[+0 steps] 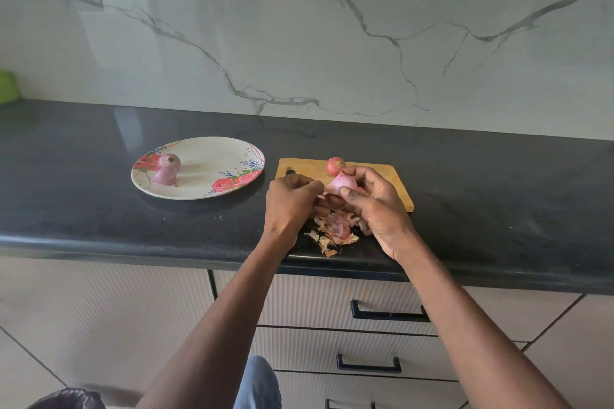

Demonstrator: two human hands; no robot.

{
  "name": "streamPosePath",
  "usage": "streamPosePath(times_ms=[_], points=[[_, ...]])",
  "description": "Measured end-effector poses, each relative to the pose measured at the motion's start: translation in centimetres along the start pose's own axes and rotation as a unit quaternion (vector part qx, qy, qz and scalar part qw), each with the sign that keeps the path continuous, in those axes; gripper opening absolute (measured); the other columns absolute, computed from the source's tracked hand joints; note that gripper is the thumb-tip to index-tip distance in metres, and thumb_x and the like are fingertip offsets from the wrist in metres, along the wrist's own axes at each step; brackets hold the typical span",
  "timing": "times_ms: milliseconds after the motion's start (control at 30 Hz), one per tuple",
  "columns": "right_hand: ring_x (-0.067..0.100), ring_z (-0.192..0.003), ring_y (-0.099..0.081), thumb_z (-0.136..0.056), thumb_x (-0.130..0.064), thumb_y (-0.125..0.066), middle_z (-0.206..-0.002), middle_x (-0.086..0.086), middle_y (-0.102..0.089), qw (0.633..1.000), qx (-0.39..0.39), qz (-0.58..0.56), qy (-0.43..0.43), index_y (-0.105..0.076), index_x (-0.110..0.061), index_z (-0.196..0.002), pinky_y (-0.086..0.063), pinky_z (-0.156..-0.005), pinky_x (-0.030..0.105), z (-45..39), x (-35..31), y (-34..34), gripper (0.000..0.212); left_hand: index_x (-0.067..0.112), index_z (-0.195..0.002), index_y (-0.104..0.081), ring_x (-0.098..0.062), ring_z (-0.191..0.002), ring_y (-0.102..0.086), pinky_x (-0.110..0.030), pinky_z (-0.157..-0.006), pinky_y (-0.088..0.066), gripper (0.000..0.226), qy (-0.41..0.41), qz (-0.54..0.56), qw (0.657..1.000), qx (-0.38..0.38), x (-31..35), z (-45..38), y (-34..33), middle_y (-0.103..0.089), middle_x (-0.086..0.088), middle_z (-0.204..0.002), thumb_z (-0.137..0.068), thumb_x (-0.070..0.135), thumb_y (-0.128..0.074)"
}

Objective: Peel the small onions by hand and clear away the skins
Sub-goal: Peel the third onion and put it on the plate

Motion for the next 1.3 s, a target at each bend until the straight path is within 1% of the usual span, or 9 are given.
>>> streamPosePath(times_ms=[133,367,500,633,700,800,1000,1167,1300], points=[[0.026,-0.103,-0.073,-0.092,-0.017,-0.073,-0.110,0.005,-0.075,0.999,0.049,0.013,-0.005,-0.069,-0.020,-0.113,-0.051,-0.095,0.065,0.2,0.0,0.5,0.021,0.028,-0.107,-0.073,-0.028,-0.086,-0.075,-0.046,-0.080,-0.062,0.031,-0.064,-0.027,0.996,-0.050,0.3,-0.2,-0.5,-0.076,-0.004,-0.102,-0.087,0.007,-0.061],[0.024,-0.071,-0.074,-0.082,-0.042,-0.077,-0.085,0.007,-0.078,0.997,0.076,0.017,-0.018,-0.071,-0.004,-0.104,-0.048,-0.081,0.074,0.8,-0.7,0.6,0.044,0.005,-0.115,-0.075,-0.021,-0.092,-0.075,-0.032,-0.081,-0.061,0.024,-0.112,-0.029,0.986,-0.123,1.1,0.7,-1.5,-0.078,-0.005,-0.101,-0.093,0.016,-0.070],[0.024,-0.062,-0.071,-0.082,-0.047,-0.072,-0.080,0.009,-0.076,0.998,0.069,0.011,-0.013,-0.070,-0.005,-0.102,-0.054,-0.073,0.053,0.7,-0.8,0.4,0.047,-0.004,-0.105,-0.075,-0.020,-0.080,-0.075,-0.025,-0.068,-0.058,0.020,-0.093,0.016,0.990,-0.103,0.9,0.5,-1.2,-0.078,-0.012,-0.091,-0.092,0.010,-0.070],[0.023,-0.079,-0.074,-0.084,-0.046,-0.070,-0.091,0.007,-0.077,0.999,0.041,0.007,-0.004,-0.074,-0.014,-0.105,-0.053,-0.081,0.058,0.8,-1.1,0.0,0.039,0.003,-0.099,-0.078,-0.021,-0.076,-0.073,-0.034,-0.069,-0.059,0.017,-0.101,0.020,0.992,-0.077,0.8,0.2,-0.9,-0.077,-0.012,-0.084,-0.093,0.016,-0.070],[0.021,-0.087,-0.072,-0.084,-0.033,-0.077,-0.097,0.008,-0.077,1.000,0.013,0.012,0.002,-0.076,-0.016,-0.106,-0.060,-0.077,0.042,0.7,-1.2,-0.1,0.029,0.007,-0.096,-0.079,-0.024,-0.076,-0.072,-0.042,-0.072,-0.059,0.016,-0.108,0.020,0.992,-0.062,0.8,0.2,-0.7,-0.077,-0.010,-0.082,-0.093,0.020,-0.070],[0.014,-0.076,-0.071,-0.085,-0.019,-0.079,-0.093,0.010,-0.076,0.999,-0.014,0.033,0.009,-0.075,-0.016,-0.109,-0.053,-0.058,0.019,0.9,-1.2,-0.5,0.025,0.005,-0.090,-0.078,-0.026,-0.074,-0.071,-0.049,-0.075,-0.059,0.019,-0.101,0.022,0.994,-0.047,0.5,0.0,-0.4,-0.075,-0.008,-0.079,-0.095,0.021,-0.070],[0.020,-0.091,-0.073,-0.084,-0.037,-0.079,-0.089,0.001,-0.078,0.991,0.028,0.123,0.037,-0.078,-0.018,-0.099,-0.059,-0.087,0.049,0.6,-1.1,-0.2,0.024,0.003,-0.083,-0.067,-0.018,-0.066,-0.067,-0.036,-0.070,-0.055,0.023,-0.057,0.018,0.998,-0.034,0.1,-0.1,-0.4,-0.070,-0.006,-0.071,-0.100,0.017,-0.061],[0.020,-0.092,-0.072,-0.080,-0.048,-0.081,-0.092,-0.002,-0.077,0.984,0.057,0.156,0.067,-0.077,-0.019,-0.101,-0.058,-0.084,0.052,0.5,-1.1,0.3,0.036,0.004,-0.086,-0.066,-0.017,-0.069,-0.069,-0.038,-0.072,-0.056,0.022,-0.040,0.048,0.997,-0.044,0.1,0.0,-0.4,-0.071,-0.009,-0.077,-0.102,0.015,-0.057],[0.018,-0.095,-0.070,-0.072,-0.053,-0.084,-0.100,-0.002,-0.073,0.979,0.078,0.171,0.078,-0.075,-0.020,-0.101,-0.058,-0.084,0.051,0.2,-1.0,0.4,0.045,0.001,-0.090,-0.064,-0.029,-0.077,-0.072,-0.044,-0.079,-0.060,0.021,-0.037,0.073,0.996,-0.037,-0.2,-0.3,-0.2,-0.072,-0.025,-0.091,-0.102,0.017,-0.058]])
Point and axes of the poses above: each hand's wrist, its own z-axis away from the middle knuckle, its own y-axis out of the back of the hand, x = y × z, the point moved 6 cm from there along -z, towards the middle knuckle
